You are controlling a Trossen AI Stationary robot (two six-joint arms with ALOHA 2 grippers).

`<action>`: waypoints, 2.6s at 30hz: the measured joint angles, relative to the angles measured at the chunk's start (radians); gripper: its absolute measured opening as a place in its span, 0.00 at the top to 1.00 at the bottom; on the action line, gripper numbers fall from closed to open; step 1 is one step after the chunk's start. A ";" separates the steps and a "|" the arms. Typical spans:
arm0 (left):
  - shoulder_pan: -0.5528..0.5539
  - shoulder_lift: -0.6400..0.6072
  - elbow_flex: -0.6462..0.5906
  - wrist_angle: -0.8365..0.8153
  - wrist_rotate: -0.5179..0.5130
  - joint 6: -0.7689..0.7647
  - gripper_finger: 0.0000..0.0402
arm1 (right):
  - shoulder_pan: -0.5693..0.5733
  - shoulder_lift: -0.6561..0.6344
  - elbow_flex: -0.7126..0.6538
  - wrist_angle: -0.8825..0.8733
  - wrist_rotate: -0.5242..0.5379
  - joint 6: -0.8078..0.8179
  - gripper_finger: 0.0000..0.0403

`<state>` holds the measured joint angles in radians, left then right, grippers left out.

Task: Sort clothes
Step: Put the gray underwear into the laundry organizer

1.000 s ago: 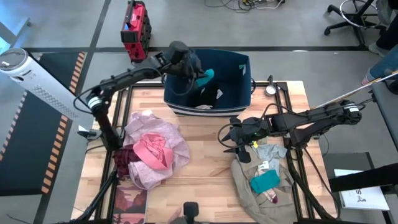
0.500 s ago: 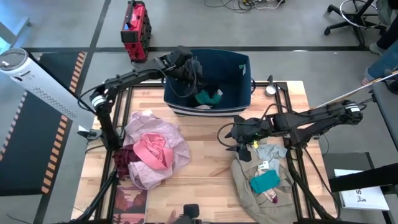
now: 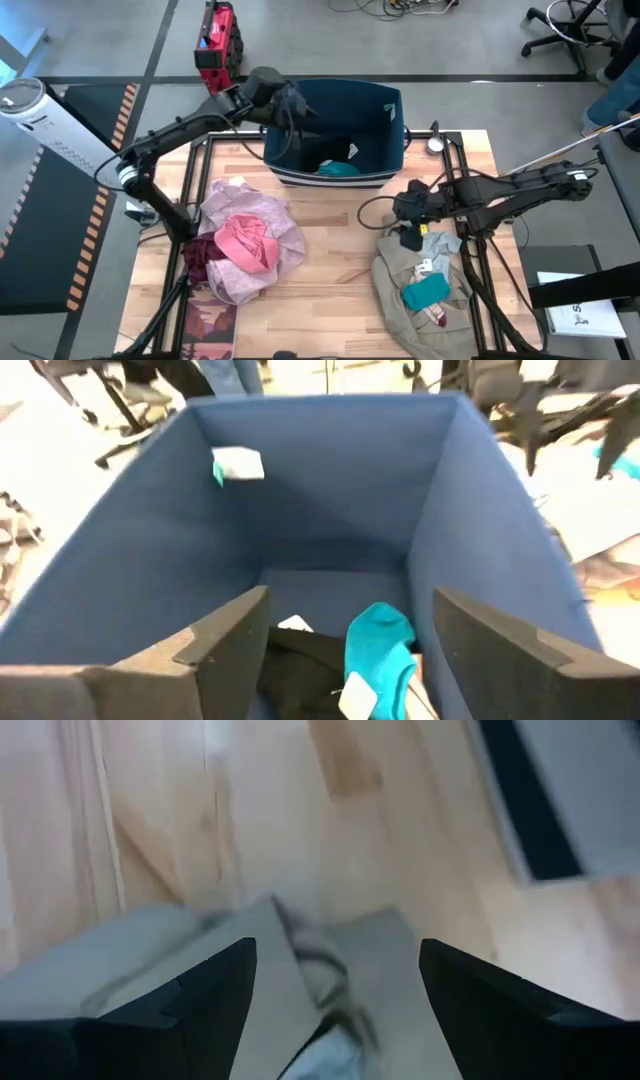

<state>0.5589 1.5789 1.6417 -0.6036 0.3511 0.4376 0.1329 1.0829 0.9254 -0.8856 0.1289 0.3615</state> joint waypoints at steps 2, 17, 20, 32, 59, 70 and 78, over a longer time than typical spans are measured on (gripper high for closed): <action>-0.009 -0.038 -0.022 0.013 0.000 -0.001 0.34 | 0.002 0.012 -0.005 -0.028 -0.031 0.026 0.35; -0.052 -0.410 -0.434 0.305 0.001 -0.130 0.37 | 0.033 0.028 -0.086 -0.109 -0.203 0.188 0.41; -0.052 -0.478 -0.520 0.347 0.001 -0.162 0.37 | 0.033 0.031 -0.091 -0.145 -0.216 0.209 0.45; -0.052 -0.608 -0.727 0.453 -0.013 -0.218 0.42 | 0.033 0.033 -0.156 -0.266 -0.210 0.252 0.50; -0.052 -0.616 -0.786 0.471 -0.054 -0.223 0.39 | -0.026 0.086 -0.365 -0.151 -0.180 0.218 0.44; -0.052 -0.616 -0.787 0.468 -0.054 -0.223 0.45 | -0.029 0.178 -0.360 -0.137 -0.201 0.172 0.94; -0.052 -0.616 -0.788 0.467 -0.054 -0.223 0.50 | -0.028 0.161 -0.178 -0.156 -0.214 0.135 0.99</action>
<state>0.5072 0.9630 0.8539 -0.1367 0.2970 0.2146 0.1047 1.2436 0.7479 -1.0420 -0.0851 0.4961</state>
